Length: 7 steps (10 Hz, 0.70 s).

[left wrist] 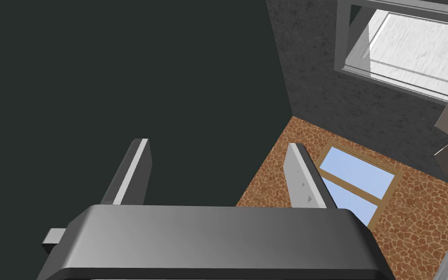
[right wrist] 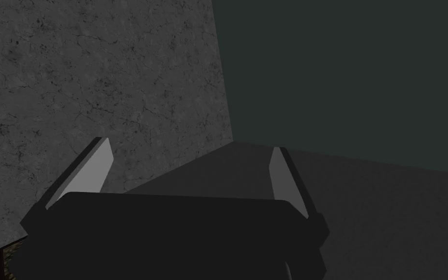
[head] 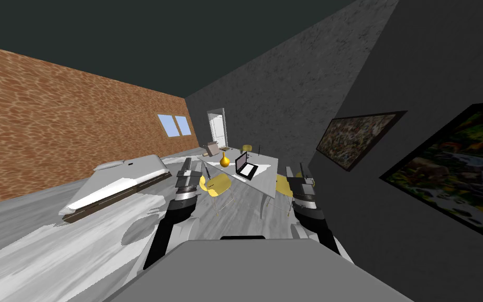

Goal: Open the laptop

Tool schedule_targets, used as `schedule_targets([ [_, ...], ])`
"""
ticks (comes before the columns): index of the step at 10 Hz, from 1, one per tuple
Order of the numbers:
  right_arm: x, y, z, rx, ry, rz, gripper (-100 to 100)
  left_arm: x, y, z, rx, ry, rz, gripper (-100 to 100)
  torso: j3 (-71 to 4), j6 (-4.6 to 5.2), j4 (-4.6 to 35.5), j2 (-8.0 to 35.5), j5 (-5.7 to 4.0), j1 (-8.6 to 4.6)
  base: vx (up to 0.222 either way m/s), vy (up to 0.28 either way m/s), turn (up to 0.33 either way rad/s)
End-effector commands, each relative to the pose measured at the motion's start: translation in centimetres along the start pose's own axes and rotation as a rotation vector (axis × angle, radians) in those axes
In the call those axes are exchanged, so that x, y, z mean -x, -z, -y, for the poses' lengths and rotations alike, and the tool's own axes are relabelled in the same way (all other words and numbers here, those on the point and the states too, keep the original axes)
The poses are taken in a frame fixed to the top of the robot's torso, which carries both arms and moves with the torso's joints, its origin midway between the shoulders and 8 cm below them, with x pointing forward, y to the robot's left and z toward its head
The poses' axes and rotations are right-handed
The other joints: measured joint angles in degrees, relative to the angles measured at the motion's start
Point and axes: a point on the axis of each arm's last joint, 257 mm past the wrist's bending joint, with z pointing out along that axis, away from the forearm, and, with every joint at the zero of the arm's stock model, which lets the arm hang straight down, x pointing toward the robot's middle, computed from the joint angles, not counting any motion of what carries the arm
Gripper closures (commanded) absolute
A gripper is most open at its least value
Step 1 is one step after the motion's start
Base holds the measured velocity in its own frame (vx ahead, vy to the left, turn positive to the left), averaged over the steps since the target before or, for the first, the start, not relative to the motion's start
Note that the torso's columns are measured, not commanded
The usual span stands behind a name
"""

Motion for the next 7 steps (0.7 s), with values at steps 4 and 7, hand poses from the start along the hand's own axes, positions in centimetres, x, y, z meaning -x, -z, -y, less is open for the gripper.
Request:
schedule_targets([
  [4, 0.0, 0.0, -0.01, 0.0, 0.0, 0.0, 0, 0.0, 0.0, 0.01, 0.0, 0.0, 0.0, 0, -28.5, 0.0, 14.2, 14.2, 0.0, 0.0, 0.0, 0.0, 0.0],
  [7, 0.0, -0.01, -0.01, 0.0, 0.0, 0.0, 0, 0.0, 0.0, 0.02, 0.0, 0.0, 0.0, 0, -53.8, 0.0, 26.9, 26.9, 0.0, 0.0, 0.0, 0.0, 0.0],
])
